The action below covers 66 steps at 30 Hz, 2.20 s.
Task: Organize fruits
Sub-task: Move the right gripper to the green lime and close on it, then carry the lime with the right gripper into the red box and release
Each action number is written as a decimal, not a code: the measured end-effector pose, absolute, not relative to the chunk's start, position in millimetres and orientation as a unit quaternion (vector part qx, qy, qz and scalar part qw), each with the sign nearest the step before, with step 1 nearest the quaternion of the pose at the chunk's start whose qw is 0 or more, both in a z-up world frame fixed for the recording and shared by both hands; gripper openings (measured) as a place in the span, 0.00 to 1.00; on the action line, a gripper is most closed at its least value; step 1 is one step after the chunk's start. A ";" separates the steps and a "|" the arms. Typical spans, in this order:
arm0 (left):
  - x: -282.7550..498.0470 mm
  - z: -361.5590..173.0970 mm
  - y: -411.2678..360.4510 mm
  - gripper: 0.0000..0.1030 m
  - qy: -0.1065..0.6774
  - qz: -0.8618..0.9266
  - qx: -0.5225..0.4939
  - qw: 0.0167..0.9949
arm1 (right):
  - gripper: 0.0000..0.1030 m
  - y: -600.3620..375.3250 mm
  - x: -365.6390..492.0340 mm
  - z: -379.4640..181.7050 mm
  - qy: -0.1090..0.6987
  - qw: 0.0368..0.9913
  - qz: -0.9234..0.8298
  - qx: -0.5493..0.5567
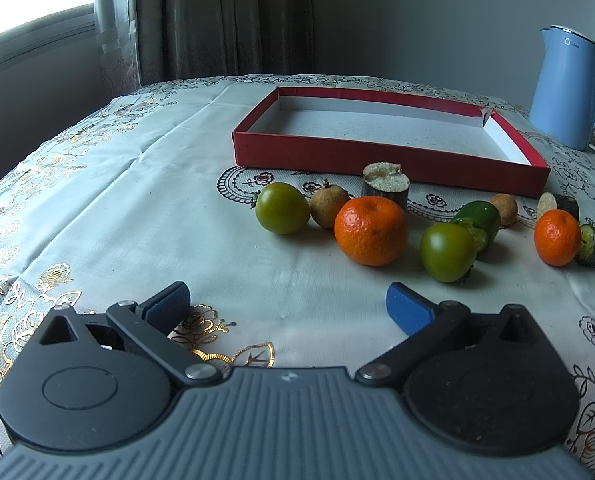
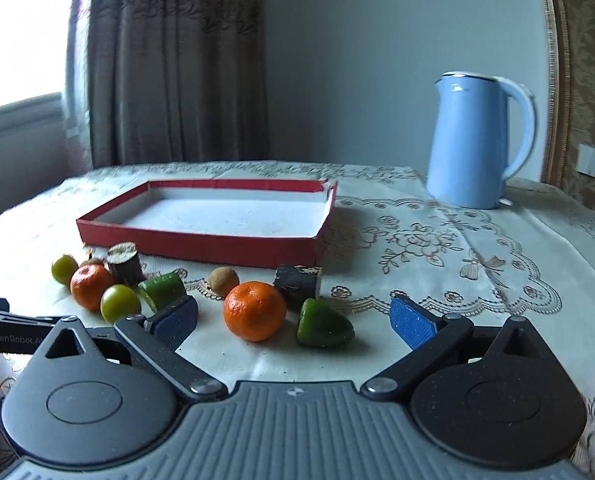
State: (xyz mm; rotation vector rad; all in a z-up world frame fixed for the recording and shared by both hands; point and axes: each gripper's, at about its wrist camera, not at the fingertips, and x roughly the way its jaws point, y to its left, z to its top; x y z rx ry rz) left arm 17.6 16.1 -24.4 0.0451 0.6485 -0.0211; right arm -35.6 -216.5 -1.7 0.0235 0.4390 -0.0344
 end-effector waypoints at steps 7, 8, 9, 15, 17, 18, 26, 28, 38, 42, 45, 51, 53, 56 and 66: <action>17.3 -24.6 15.4 1.00 0.319 -0.010 0.022 0.948 | 0.48 -222.5 -20.2 -6.1 0.253 0.968 0.000 -0.007; 17.5 -24.5 15.5 1.00 0.319 -0.010 0.022 0.948 | 0.48 -224.4 -18.5 -7.8 0.258 0.966 0.002 -0.008; 17.4 -24.5 15.4 1.00 0.319 -0.010 0.022 0.948 | 0.48 -226.4 -17.4 -9.5 0.263 0.965 0.003 -0.009; 17.4 -25.4 14.1 1.00 0.319 -0.010 0.023 0.948 | 0.47 -236.9 -7.1 -11.4 0.279 0.960 0.010 -0.019; 17.4 -25.3 14.2 1.00 0.319 -0.010 0.023 0.948 | 0.47 -239.7 -2.3 -11.3 0.282 0.959 0.012 -0.021; 17.3 -25.4 13.9 1.00 0.319 -0.010 0.023 0.948 | 0.47 -240.4 -0.4 -10.6 0.282 0.959 0.013 -0.024; 17.4 -25.5 13.3 1.00 0.319 -0.010 0.024 0.947 | 0.38 -254.1 7.4 -12.6 0.302 0.953 0.031 0.013; 17.4 -25.5 13.4 1.00 0.319 -0.010 0.023 0.947 | 0.38 -258.1 7.0 -14.8 0.306 0.951 0.036 0.031; 17.5 -25.3 13.3 1.00 0.319 -0.010 0.023 0.947 | 0.36 -265.5 -0.3 -19.5 0.295 0.952 0.048 0.073; 17.5 -25.2 13.5 1.00 0.319 -0.010 0.023 0.947 | 0.36 -261.3 -9.3 -9.3 0.271 0.960 0.044 0.061; 17.6 -25.2 13.4 1.00 0.319 -0.010 0.023 0.947 | 0.36 -255.0 -11.9 4.6 0.250 0.966 0.048 0.051; 17.6 -25.1 13.4 1.00 0.319 -0.010 0.023 0.947 | 0.36 -229.9 19.0 39.8 0.213 0.975 0.054 0.004; 17.6 -25.1 13.5 1.00 0.319 -0.010 0.023 0.947 | 0.36 -221.4 41.1 43.1 0.212 0.976 0.048 -0.009; 17.7 -25.1 13.3 1.00 0.319 -0.010 0.023 0.947 | 0.36 -215.2 76.5 33.8 0.225 0.973 0.036 -0.022; 17.5 -25.0 13.0 1.00 0.319 -0.010 0.023 0.947 | 0.58 -219.8 104.3 10.9 0.232 0.973 -0.006 -0.006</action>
